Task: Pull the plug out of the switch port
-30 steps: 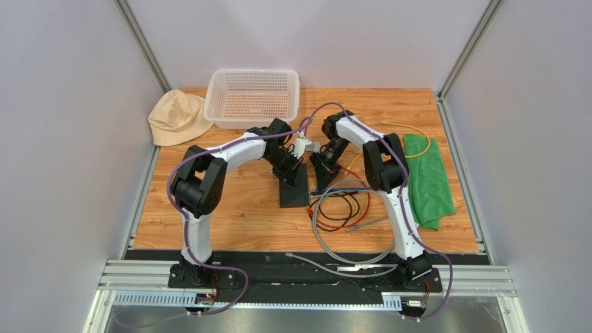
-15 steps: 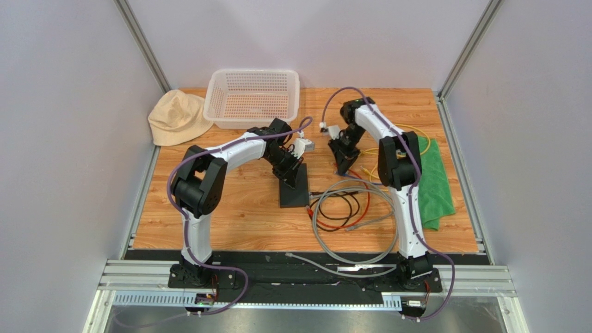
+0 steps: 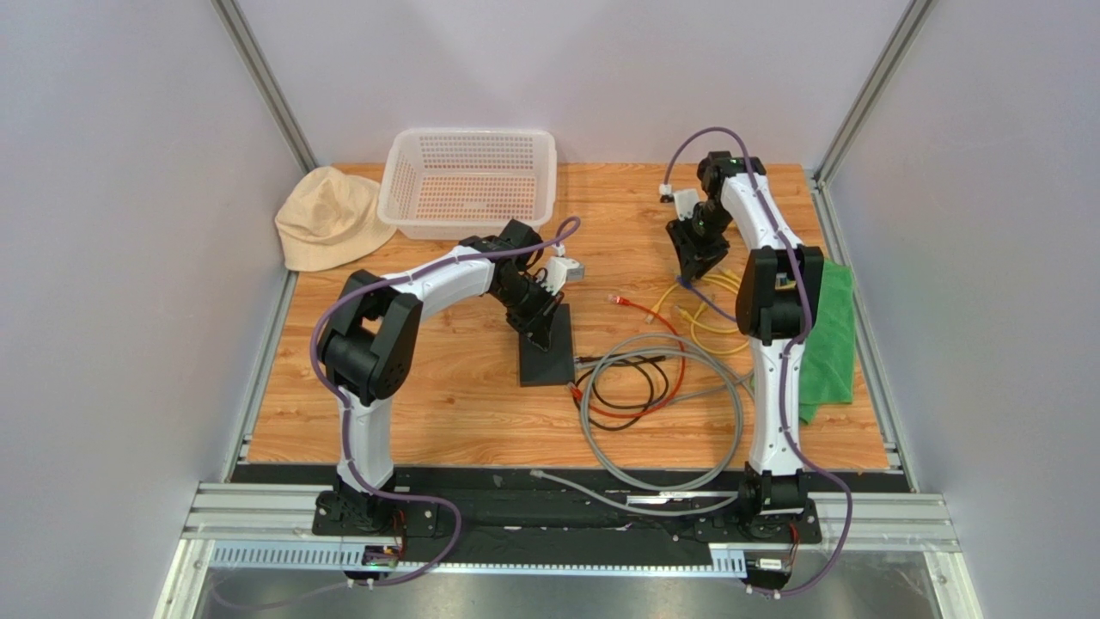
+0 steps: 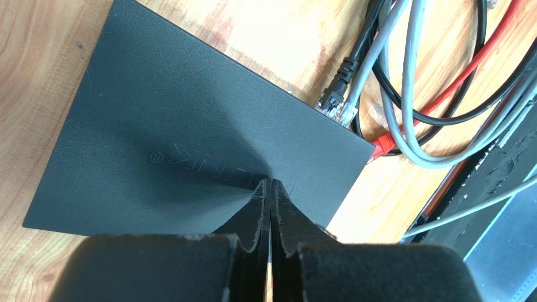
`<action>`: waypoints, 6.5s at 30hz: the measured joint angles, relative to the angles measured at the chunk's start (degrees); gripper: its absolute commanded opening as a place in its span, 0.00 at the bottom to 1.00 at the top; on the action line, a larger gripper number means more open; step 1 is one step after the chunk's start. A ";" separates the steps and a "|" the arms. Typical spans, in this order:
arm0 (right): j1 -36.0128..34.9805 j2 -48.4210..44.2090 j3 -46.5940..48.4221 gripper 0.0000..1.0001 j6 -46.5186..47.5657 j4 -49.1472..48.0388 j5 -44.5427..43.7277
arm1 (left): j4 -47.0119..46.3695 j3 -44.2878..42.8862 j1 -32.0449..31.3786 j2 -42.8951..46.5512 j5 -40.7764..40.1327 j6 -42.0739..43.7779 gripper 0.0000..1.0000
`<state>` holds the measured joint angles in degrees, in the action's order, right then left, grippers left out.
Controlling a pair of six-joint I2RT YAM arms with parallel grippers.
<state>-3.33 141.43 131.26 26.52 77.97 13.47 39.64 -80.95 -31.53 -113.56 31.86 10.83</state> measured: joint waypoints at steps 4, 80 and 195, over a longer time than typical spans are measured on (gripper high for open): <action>-0.70 -0.42 0.09 0.52 0.28 -0.15 2.84 | 0.00 0.00 0.00 0.00 0.00 0.02 0.00; -19.15 4.33 -14.19 0.36 1.07 1.20 41.46 | 7.67 -1.09 -2.29 4.48 0.31 22.03 0.02; -16.06 -6.14 -26.34 0.21 7.82 -0.15 23.96 | 5.05 -3.10 -1.57 -1.53 0.70 8.31 0.00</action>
<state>-19.40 135.28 104.92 34.35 77.82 37.43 44.69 -84.05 -33.10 -115.09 32.56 19.14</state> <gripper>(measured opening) 0.217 0.008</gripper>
